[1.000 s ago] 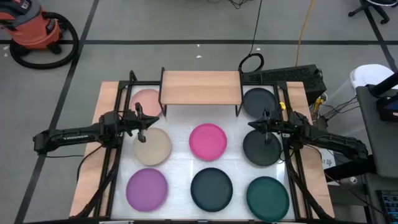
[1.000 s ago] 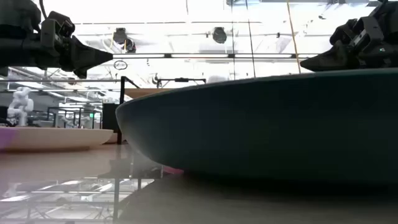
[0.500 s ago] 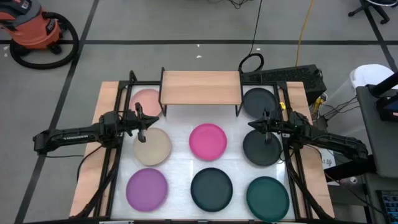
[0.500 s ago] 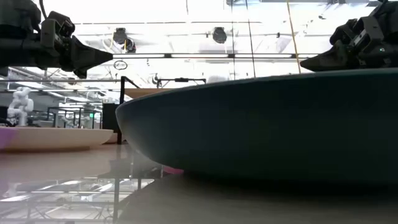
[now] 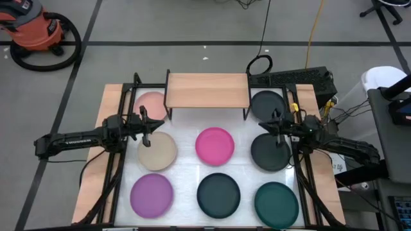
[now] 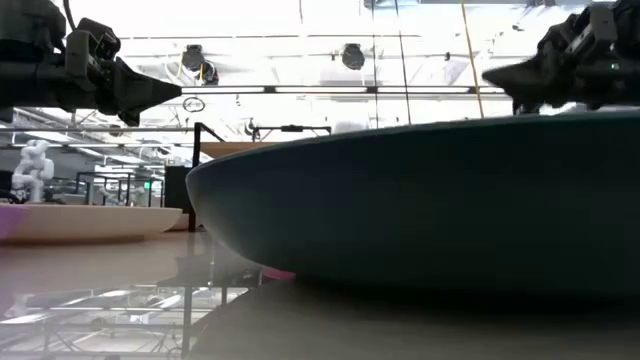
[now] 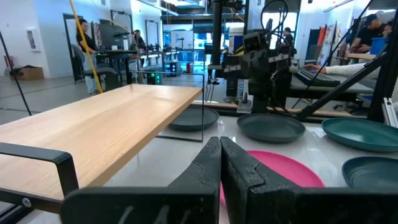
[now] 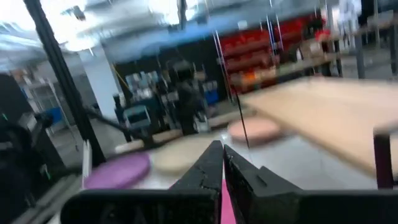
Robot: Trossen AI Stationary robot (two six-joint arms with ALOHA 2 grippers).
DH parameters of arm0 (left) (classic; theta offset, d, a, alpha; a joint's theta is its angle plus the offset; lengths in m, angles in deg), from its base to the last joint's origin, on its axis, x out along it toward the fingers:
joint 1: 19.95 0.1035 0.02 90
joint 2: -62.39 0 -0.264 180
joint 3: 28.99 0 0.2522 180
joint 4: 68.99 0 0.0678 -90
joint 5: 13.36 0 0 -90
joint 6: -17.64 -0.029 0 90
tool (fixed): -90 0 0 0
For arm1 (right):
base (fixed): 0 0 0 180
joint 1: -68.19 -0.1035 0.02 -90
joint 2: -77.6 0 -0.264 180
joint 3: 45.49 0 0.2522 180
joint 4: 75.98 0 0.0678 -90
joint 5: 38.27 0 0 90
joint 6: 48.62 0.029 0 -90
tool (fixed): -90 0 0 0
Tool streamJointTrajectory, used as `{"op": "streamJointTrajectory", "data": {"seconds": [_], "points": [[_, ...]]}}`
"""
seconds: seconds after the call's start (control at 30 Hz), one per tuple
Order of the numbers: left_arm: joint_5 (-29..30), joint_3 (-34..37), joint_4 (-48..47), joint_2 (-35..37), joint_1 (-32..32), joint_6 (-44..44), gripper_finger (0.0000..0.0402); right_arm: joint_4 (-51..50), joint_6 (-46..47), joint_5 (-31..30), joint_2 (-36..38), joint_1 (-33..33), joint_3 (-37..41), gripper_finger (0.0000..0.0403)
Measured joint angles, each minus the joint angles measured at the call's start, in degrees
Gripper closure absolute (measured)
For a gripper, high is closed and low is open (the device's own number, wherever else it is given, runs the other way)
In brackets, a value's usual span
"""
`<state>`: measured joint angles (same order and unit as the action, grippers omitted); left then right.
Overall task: Place and stack plates onto a shelf
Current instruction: Put the top black plate on the shelf
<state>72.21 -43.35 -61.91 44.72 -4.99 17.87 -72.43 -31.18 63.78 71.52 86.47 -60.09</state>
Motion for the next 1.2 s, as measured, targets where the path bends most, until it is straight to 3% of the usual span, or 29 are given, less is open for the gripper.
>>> {"op": "streamJointTrajectory", "data": {"seconds": [0.33, 0.5, 0.63, 0.87, 1.03, 1.2], "points": [[0.0, 0.0, 0.0, 0.0, 0.0, 0.0, 0.0398, 20.7, 1.4, -0.2, 0.0, 0.0, 0.0, 0.0403], [0.0, 0.0, 0.0, 0.0, 0.0, 0.0, 0.0398, 27.6, 0.5, -5.0, 0.1, 0.0, -1.7, 0.0403], [0.0, 0.0, 0.0, 0.0, 0.0, 0.0, 0.0398, 7.9, -3.8, -4.7, -1.4, 0.0, -10.4, 0.0403], [0.0, 0.0, 0.0, 0.0, 0.0, 0.0, 0.0398, -26.7, -11.6, -15.2, -10.2, 0.0, -28.8, 0.0403], [0.0, 0.0, 0.0, 0.0, 0.0, 0.0, 0.0398, -36.5, -17.5, -19.8, -16.1, 0.0, -31.9, 0.0403], [0.0, 0.0, 0.0, 0.0, 0.0, 0.0, 0.0398, -37.9, -13.8, -19.7, -23.5, 0.0, -29.9, 0.0402]]}}
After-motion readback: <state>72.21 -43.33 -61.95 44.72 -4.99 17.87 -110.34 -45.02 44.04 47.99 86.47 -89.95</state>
